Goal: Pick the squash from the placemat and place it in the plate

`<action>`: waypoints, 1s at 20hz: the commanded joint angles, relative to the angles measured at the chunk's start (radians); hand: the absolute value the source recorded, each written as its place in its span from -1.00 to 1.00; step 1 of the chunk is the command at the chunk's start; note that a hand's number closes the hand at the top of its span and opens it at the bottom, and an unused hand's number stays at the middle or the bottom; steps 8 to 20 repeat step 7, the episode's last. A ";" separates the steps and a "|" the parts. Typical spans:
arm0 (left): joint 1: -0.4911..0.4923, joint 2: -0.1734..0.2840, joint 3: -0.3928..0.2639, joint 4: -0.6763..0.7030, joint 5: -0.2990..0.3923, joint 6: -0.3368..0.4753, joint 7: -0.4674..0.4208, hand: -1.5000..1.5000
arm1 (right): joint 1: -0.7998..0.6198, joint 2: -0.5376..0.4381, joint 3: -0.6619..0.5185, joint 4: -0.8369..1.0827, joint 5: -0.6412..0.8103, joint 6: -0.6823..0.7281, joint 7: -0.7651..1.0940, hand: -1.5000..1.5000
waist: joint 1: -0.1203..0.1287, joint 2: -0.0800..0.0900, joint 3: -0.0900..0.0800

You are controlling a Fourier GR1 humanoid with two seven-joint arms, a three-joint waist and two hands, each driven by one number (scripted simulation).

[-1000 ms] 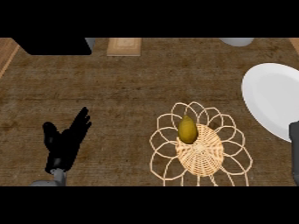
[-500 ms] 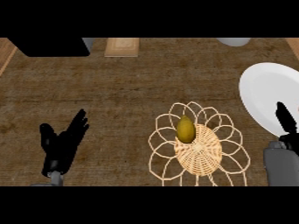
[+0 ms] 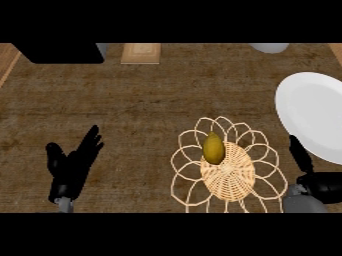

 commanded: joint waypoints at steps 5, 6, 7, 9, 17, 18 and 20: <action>-0.003 0.018 0.014 -0.051 0.006 -0.013 0.043 0.00 | 0.031 0.004 0.082 0.027 0.194 -0.074 0.258 -1.00 | 0.003 0.002 -0.002; -0.008 -0.041 -0.029 0.036 -0.046 0.026 -0.018 0.00 | 0.048 0.004 0.113 0.016 0.189 -0.086 0.266 -1.00 | 0.000 0.003 -0.001; -0.032 -0.022 0.019 0.057 -0.007 0.004 -0.035 0.00 | 0.056 0.004 0.120 0.001 0.218 -0.086 0.288 -1.00 | -0.002 0.003 -0.002; -0.032 -0.022 0.019 0.057 -0.007 0.004 -0.035 0.00 | 0.056 0.004 0.120 0.001 0.218 -0.086 0.288 -1.00 | -0.002 0.003 -0.002; -0.032 -0.022 0.019 0.057 -0.007 0.004 -0.035 0.00 | 0.056 0.004 0.120 0.001 0.218 -0.086 0.288 -1.00 | -0.002 0.003 -0.002; -0.032 -0.022 0.019 0.057 -0.007 0.004 -0.035 0.00 | 0.056 0.004 0.120 0.001 0.218 -0.086 0.288 -1.00 | -0.002 0.003 -0.002; -0.032 -0.022 0.019 0.057 -0.007 0.004 -0.035 0.00 | 0.056 0.004 0.120 0.001 0.218 -0.086 0.288 -1.00 | -0.002 0.003 -0.002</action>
